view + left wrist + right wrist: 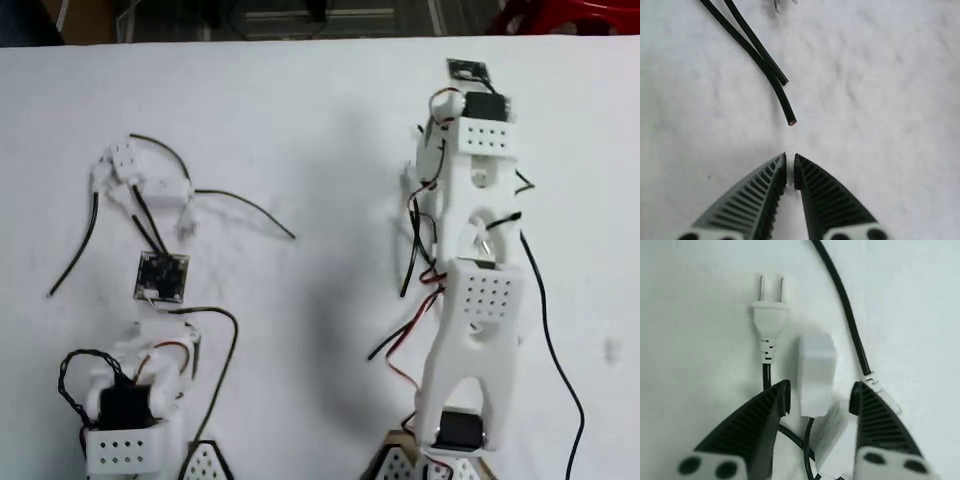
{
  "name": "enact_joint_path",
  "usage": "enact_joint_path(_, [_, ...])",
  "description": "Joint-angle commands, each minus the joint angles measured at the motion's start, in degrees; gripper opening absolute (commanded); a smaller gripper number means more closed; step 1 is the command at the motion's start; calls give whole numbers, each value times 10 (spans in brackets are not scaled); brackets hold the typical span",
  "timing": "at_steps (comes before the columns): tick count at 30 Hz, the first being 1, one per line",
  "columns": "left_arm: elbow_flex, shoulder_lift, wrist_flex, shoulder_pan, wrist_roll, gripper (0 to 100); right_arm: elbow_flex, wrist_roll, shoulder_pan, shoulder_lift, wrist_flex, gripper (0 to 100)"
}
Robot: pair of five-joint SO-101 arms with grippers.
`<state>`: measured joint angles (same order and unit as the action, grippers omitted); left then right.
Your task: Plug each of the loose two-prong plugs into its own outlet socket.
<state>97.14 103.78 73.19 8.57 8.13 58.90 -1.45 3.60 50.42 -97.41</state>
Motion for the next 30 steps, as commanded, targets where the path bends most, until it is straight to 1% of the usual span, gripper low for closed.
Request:
enact_joint_path(1, [-2,5,4,4,3,50,24,-1,19,-17,-7,259])
enact_joint_path(4, [-2,5,4,4,3,50,18,-2,15,-2,-7,259])
enact_joint_path(13, [-2,5,4,4,3,50,25,4,-33,59,-3,251])
enact_joint_path(15, [-2,5,4,4,3,50,25,4,-34,69,-2,204])
enact_joint_path(18, [-2,5,4,4,3,50,25,4,-26,78,2,87])
enact_joint_path(19, [-2,5,4,4,3,50,25,4,-22,76,4,62])
enact_joint_path(22, [-2,5,4,4,3,50,34,-1,-19,57,-4,80])
enact_joint_path(26, [-2,5,4,4,3,50,40,-1,-23,7,-10,80])
enact_joint_path(30, [-2,5,4,4,3,50,37,-1,-51,-65,-13,80])
